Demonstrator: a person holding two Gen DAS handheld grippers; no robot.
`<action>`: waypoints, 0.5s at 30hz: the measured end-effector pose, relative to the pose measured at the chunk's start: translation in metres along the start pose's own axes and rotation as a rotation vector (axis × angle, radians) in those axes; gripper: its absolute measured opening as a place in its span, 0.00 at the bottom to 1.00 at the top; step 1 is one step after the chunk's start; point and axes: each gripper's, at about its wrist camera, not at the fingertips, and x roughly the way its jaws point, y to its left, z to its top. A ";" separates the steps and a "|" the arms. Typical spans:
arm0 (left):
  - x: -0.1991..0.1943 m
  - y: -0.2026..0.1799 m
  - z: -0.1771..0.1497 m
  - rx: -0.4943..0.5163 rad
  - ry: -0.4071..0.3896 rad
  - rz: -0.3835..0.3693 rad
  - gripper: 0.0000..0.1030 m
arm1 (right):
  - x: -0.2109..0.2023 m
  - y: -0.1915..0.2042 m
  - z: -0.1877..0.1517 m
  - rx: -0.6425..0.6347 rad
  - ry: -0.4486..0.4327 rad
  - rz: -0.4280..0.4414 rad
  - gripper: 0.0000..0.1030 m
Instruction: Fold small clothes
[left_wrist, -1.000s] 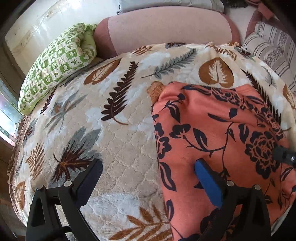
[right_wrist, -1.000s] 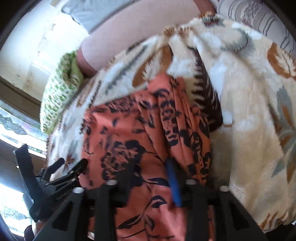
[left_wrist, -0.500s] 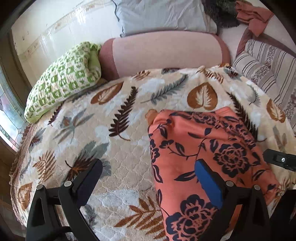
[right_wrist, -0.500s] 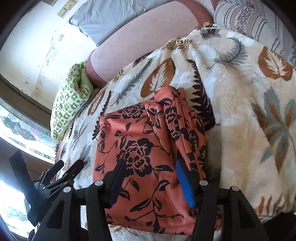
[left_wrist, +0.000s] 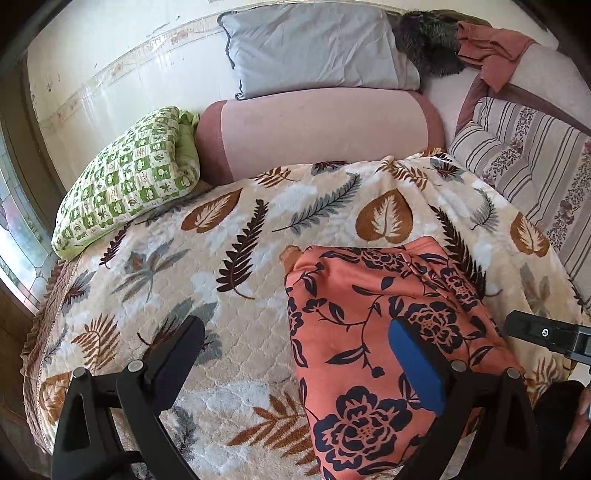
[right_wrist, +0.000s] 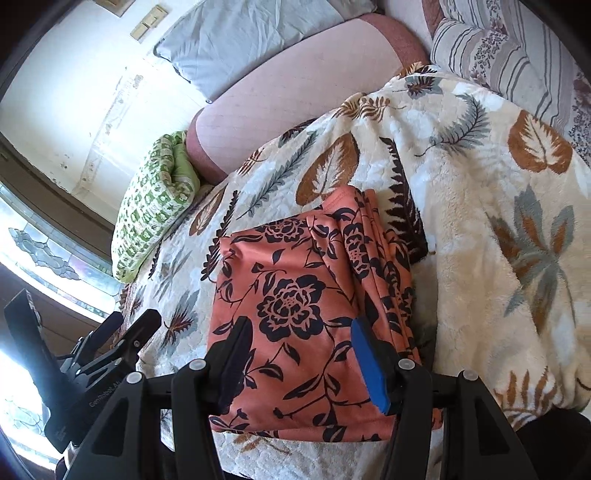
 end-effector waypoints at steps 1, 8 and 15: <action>0.000 0.000 0.000 0.000 -0.001 0.000 0.97 | -0.001 0.001 -0.001 0.001 -0.001 0.002 0.58; 0.001 -0.003 0.000 0.005 0.004 0.001 0.97 | -0.003 0.002 -0.002 -0.007 -0.009 -0.003 0.58; 0.012 -0.007 -0.001 0.015 0.024 0.003 0.97 | 0.002 -0.008 0.000 0.007 0.002 -0.004 0.58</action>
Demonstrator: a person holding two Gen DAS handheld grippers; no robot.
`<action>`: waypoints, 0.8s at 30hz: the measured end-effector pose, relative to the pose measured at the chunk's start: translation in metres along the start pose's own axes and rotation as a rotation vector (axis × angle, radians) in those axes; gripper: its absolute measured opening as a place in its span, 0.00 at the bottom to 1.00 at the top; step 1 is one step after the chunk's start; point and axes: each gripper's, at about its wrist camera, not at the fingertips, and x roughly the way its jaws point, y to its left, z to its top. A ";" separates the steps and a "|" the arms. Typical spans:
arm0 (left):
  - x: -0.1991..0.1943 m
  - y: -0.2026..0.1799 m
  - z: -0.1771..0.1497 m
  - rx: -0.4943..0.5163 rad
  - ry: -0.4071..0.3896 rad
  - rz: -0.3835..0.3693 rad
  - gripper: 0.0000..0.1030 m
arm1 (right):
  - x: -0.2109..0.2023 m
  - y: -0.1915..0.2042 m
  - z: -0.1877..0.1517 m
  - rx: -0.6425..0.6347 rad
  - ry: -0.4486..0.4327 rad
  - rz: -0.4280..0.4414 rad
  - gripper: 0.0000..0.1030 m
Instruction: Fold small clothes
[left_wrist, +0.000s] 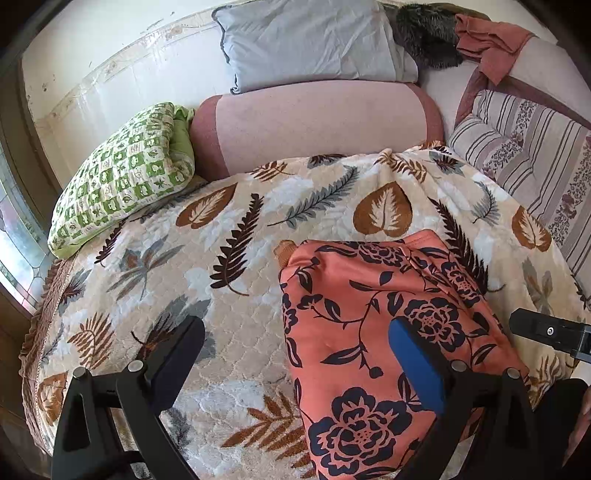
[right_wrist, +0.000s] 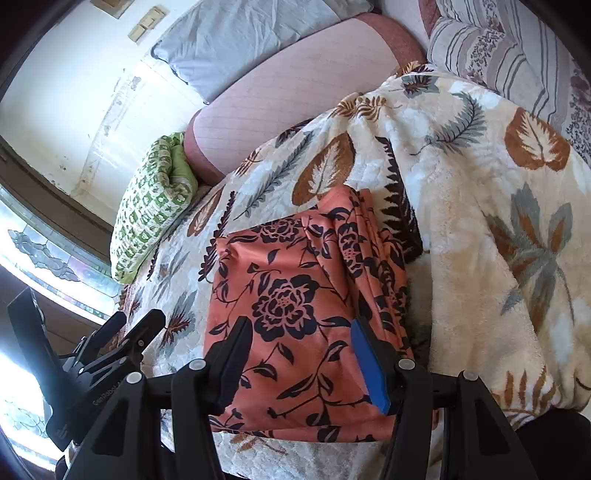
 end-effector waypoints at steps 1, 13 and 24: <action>0.002 -0.001 0.000 0.002 0.005 0.001 0.97 | 0.002 -0.002 0.000 0.004 0.003 0.000 0.58; 0.049 -0.006 -0.007 0.009 0.103 -0.022 0.97 | 0.020 -0.028 0.011 0.056 0.018 -0.020 0.64; 0.099 0.002 -0.024 -0.094 0.248 -0.206 0.97 | 0.060 -0.064 0.026 0.110 0.081 -0.023 0.69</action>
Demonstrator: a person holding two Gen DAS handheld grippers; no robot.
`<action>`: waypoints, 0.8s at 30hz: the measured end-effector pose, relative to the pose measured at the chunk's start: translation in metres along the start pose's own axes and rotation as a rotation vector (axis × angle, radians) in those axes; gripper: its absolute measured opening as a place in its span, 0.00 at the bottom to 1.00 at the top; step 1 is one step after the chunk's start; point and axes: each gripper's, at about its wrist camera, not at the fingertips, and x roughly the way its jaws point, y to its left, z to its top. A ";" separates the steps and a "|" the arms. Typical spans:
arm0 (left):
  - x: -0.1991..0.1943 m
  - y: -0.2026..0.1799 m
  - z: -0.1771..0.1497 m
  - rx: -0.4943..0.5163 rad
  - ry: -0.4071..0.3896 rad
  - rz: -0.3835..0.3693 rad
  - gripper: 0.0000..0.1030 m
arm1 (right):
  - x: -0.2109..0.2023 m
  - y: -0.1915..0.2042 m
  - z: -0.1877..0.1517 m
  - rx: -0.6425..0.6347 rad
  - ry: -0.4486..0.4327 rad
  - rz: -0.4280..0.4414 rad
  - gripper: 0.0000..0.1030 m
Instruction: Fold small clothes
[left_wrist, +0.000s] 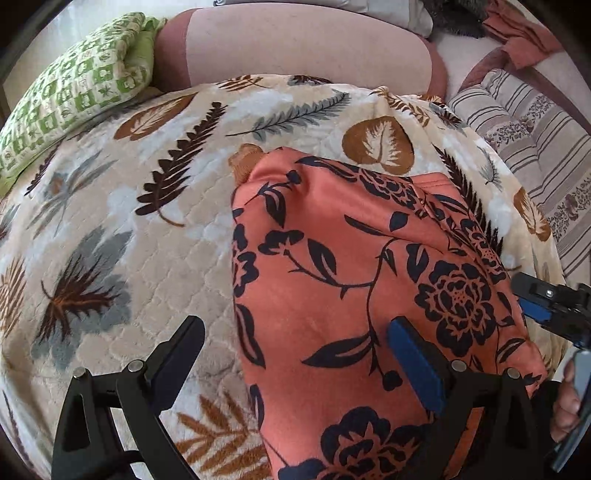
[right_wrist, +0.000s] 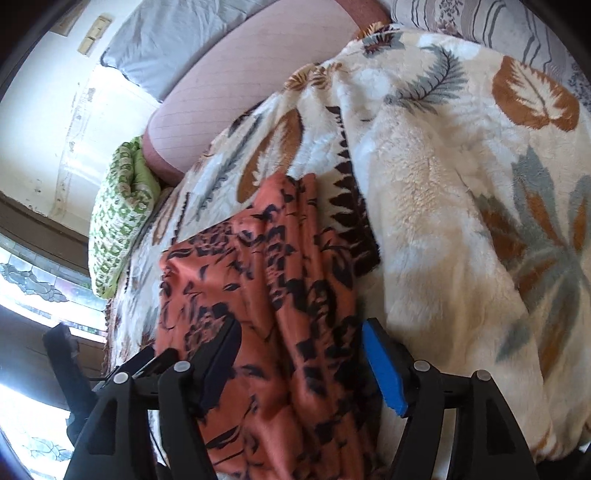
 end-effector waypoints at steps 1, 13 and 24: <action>0.002 -0.001 0.001 0.006 0.002 -0.003 0.97 | 0.006 -0.004 0.003 0.007 0.011 0.008 0.70; 0.009 -0.011 0.007 0.031 -0.011 0.011 0.97 | 0.036 -0.012 0.007 0.045 0.091 0.176 0.77; 0.014 -0.012 0.010 0.026 -0.001 0.002 0.97 | 0.036 -0.012 0.000 -0.022 0.086 0.226 0.74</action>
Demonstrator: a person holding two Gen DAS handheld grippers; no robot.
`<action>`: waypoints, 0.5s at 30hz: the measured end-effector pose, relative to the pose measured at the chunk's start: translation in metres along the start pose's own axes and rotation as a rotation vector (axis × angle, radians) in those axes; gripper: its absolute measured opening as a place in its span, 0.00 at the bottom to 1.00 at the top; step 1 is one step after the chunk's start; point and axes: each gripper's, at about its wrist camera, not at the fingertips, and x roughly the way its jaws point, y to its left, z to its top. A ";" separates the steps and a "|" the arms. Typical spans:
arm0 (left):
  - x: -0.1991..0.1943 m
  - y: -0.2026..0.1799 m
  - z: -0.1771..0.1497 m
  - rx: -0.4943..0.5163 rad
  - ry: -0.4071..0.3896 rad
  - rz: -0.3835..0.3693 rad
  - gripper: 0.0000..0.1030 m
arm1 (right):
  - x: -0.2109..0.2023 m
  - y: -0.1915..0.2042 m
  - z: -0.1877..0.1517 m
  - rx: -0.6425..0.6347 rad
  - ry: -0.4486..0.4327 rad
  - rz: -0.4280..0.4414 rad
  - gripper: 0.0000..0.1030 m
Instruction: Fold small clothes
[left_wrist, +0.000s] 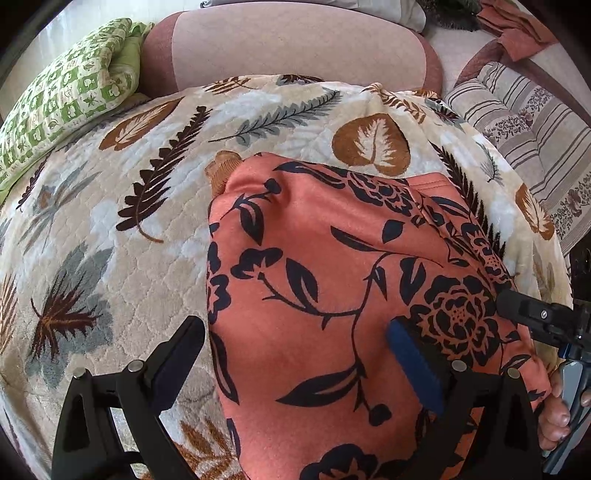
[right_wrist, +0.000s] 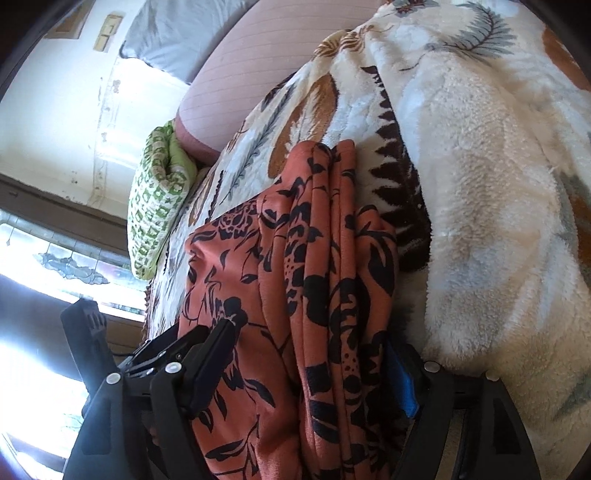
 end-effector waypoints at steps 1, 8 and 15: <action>0.000 0.000 0.000 0.001 0.000 0.000 0.97 | 0.000 0.000 -0.001 -0.009 -0.001 0.003 0.72; 0.002 0.002 0.000 -0.009 0.014 -0.013 0.97 | 0.004 0.007 -0.007 -0.081 0.008 -0.028 0.67; 0.007 0.001 0.004 -0.032 0.074 -0.057 0.97 | 0.008 0.006 -0.008 -0.089 0.010 -0.022 0.67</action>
